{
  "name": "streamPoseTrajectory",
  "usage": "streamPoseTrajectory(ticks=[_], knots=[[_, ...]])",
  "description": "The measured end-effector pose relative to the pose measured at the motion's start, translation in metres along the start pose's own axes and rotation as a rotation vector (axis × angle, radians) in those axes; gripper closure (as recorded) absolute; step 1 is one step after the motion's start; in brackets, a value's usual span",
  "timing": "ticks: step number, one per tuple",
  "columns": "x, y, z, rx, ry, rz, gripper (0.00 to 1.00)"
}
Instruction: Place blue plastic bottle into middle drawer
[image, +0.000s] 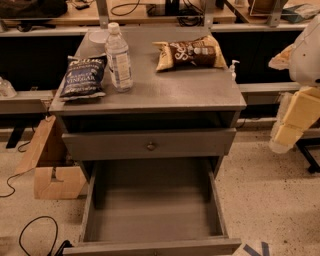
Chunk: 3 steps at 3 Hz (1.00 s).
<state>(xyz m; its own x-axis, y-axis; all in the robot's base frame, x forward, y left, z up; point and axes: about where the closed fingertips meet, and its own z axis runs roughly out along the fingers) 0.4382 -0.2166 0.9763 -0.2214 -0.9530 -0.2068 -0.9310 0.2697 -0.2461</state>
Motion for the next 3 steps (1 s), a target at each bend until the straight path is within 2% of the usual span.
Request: streamPoseTrajectory(ticks=[1,2,3], knots=[[0.0,0.0,0.0,0.0,0.0,0.0,0.0],[-0.006,-0.021,0.0,0.047,-0.068,-0.004,0.0],[-0.026,-0.06,0.013,0.115,-0.228,0.011,0.0]])
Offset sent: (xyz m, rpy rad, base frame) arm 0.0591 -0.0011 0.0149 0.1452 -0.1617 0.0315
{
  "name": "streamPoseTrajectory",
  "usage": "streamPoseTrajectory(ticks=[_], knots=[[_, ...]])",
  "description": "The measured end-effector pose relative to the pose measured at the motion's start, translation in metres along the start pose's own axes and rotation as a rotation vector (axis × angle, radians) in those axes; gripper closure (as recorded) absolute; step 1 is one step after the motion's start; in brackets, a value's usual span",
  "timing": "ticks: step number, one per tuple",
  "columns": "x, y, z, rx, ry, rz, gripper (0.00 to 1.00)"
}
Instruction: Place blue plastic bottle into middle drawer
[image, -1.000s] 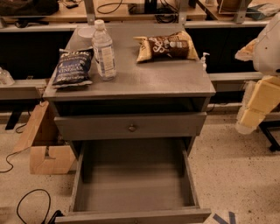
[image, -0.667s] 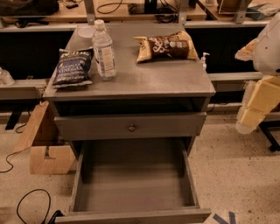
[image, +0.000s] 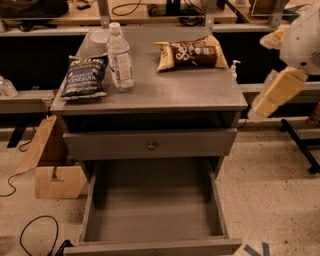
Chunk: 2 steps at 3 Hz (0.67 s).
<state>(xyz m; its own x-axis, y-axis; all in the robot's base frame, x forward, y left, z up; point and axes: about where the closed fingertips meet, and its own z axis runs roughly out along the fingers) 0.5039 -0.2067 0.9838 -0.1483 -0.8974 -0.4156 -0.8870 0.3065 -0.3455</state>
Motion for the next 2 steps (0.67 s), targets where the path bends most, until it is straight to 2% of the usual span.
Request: streamPoseTrajectory(ticks=[1,2], knots=[[-0.025,-0.034,0.027,0.064,-0.21,0.032,0.0],[-0.081,-0.073,0.056,0.112,-0.494,0.069,0.0]])
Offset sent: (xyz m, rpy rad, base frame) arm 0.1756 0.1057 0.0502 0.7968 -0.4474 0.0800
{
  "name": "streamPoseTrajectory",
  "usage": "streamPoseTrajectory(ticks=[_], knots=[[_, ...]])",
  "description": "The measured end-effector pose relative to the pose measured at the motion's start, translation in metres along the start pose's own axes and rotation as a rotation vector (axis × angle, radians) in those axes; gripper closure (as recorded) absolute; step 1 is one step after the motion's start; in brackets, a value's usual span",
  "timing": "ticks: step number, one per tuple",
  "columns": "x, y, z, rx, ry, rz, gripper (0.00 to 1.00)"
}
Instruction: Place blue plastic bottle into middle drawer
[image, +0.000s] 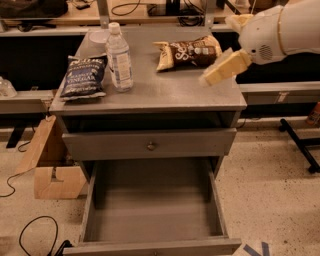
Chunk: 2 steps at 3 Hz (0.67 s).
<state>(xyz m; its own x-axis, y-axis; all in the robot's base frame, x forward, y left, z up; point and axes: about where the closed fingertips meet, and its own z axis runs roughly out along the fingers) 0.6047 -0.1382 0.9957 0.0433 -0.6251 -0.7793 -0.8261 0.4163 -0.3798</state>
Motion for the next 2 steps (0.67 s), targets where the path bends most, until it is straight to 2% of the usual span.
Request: streamPoseTrajectory(ticks=[1,2], knots=[[-0.0263,-0.0178,0.0406,0.029,-0.212,0.057,0.0],[-0.0342,-0.0149,0.0486,0.02,-0.239,0.068,0.0]])
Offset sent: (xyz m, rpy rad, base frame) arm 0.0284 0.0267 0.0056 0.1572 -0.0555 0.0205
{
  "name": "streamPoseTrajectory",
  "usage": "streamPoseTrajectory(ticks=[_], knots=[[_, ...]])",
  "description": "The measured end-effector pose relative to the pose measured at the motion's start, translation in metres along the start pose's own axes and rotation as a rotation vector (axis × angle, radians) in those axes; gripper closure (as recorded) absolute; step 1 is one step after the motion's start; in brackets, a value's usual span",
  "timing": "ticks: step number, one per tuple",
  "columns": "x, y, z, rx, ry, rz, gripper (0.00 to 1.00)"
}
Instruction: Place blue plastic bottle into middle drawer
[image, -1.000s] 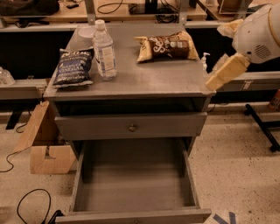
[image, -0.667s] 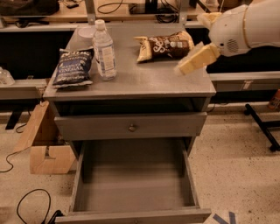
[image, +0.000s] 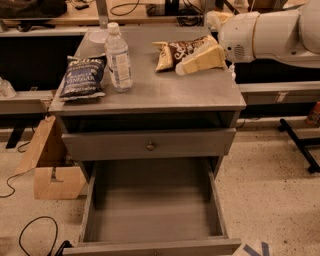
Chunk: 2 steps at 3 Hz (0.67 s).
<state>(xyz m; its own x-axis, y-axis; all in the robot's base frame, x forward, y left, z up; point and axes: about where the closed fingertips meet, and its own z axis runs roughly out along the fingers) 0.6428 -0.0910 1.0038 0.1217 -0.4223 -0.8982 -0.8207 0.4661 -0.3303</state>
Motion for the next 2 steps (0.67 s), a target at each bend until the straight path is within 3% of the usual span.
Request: streamPoseTrajectory(ticks=[1,2], knots=[[0.0,0.0,0.0,0.0,0.0,0.0,0.0],[0.004,-0.005,0.044,-0.046,-0.079,0.044,0.0]])
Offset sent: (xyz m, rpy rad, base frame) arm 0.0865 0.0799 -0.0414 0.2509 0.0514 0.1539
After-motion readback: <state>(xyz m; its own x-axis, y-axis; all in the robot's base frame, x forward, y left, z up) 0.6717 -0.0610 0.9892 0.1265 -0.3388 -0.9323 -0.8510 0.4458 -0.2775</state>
